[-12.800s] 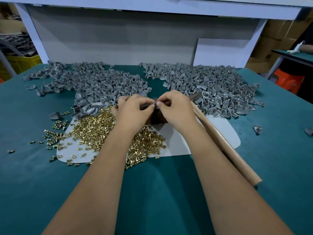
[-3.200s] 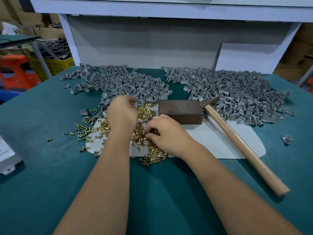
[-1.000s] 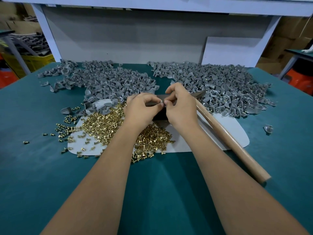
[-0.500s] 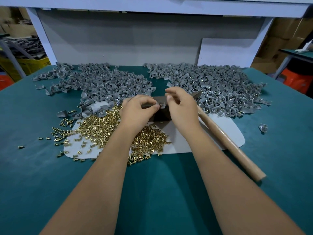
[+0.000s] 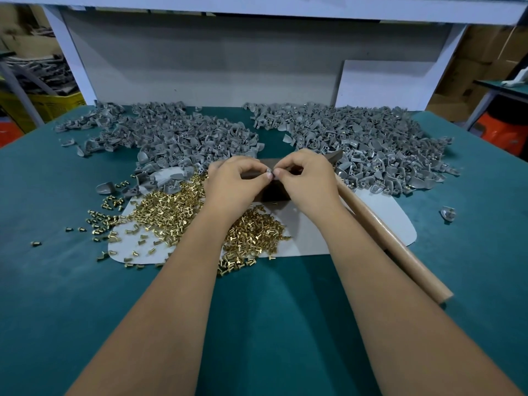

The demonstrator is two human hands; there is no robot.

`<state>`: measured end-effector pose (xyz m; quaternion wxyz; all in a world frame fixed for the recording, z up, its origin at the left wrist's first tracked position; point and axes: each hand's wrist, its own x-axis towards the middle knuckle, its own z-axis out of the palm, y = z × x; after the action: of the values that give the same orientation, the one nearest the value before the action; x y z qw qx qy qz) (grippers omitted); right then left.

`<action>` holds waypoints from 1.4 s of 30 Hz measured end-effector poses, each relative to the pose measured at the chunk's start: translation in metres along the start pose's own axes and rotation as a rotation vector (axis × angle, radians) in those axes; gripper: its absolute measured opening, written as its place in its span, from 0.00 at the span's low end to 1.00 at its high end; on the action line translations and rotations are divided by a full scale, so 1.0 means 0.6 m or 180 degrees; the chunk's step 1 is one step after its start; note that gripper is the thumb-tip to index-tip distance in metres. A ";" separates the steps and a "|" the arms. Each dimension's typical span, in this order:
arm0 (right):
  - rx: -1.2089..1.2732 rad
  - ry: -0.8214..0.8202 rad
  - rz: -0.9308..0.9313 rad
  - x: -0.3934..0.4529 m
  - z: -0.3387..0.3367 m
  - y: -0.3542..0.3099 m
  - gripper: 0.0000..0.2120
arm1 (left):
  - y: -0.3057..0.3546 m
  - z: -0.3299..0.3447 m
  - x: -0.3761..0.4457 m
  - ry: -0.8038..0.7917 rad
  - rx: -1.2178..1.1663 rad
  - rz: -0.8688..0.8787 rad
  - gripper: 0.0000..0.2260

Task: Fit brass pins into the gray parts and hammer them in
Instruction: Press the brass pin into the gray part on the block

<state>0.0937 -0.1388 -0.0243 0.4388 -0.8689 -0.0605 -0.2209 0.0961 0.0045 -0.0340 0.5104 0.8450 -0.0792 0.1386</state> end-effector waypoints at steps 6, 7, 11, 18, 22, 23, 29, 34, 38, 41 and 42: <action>-0.0730 -0.0282 0.0125 0.026 -0.004 -0.017 0.12 | 0.004 0.003 -0.002 0.0018 -0.0046 -0.0096 0.11; -0.0802 -0.0331 0.0160 0.029 -0.005 -0.019 0.13 | 0.005 0.003 -0.003 0.0023 -0.0052 -0.0104 0.12; -0.0778 -0.0411 0.0347 0.032 -0.008 -0.026 0.12 | 0.006 0.004 -0.001 -0.0011 -0.0043 -0.0076 0.11; -0.0625 -0.0373 0.0460 0.030 -0.007 -0.024 0.12 | 0.009 0.003 -0.004 0.0043 0.0345 -0.0104 0.10; -0.0318 -0.0277 0.0342 0.015 -0.008 -0.013 0.08 | 0.009 0.002 -0.005 0.0071 0.0495 -0.0167 0.07; -0.0192 -0.0261 0.0355 0.013 -0.010 -0.010 0.07 | 0.009 0.002 -0.005 0.0065 0.0507 -0.0175 0.07; 0.0600 -0.0228 0.0687 0.013 -0.016 -0.008 0.10 | 0.007 0.002 -0.005 0.0058 0.0449 -0.0205 0.05; 0.0507 -0.0186 0.0532 0.009 -0.013 -0.005 0.07 | 0.010 0.002 -0.005 0.0087 0.0561 -0.0137 0.08; 0.0276 -0.0138 0.0394 0.007 -0.008 -0.003 0.05 | 0.009 0.002 -0.005 0.0128 0.0576 -0.0104 0.07; 0.0079 -0.0063 0.0362 0.007 -0.004 -0.004 0.08 | 0.009 0.002 -0.006 0.0136 0.0584 -0.0103 0.08; 0.0015 -0.0058 0.0362 0.007 -0.002 -0.005 0.09 | 0.009 0.002 -0.005 0.0134 0.0581 -0.0096 0.08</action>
<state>0.0962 -0.1385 -0.0195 0.4521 -0.8719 -0.0155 -0.1875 0.0919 0.0010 -0.0310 0.4349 0.8860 -0.0428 0.1553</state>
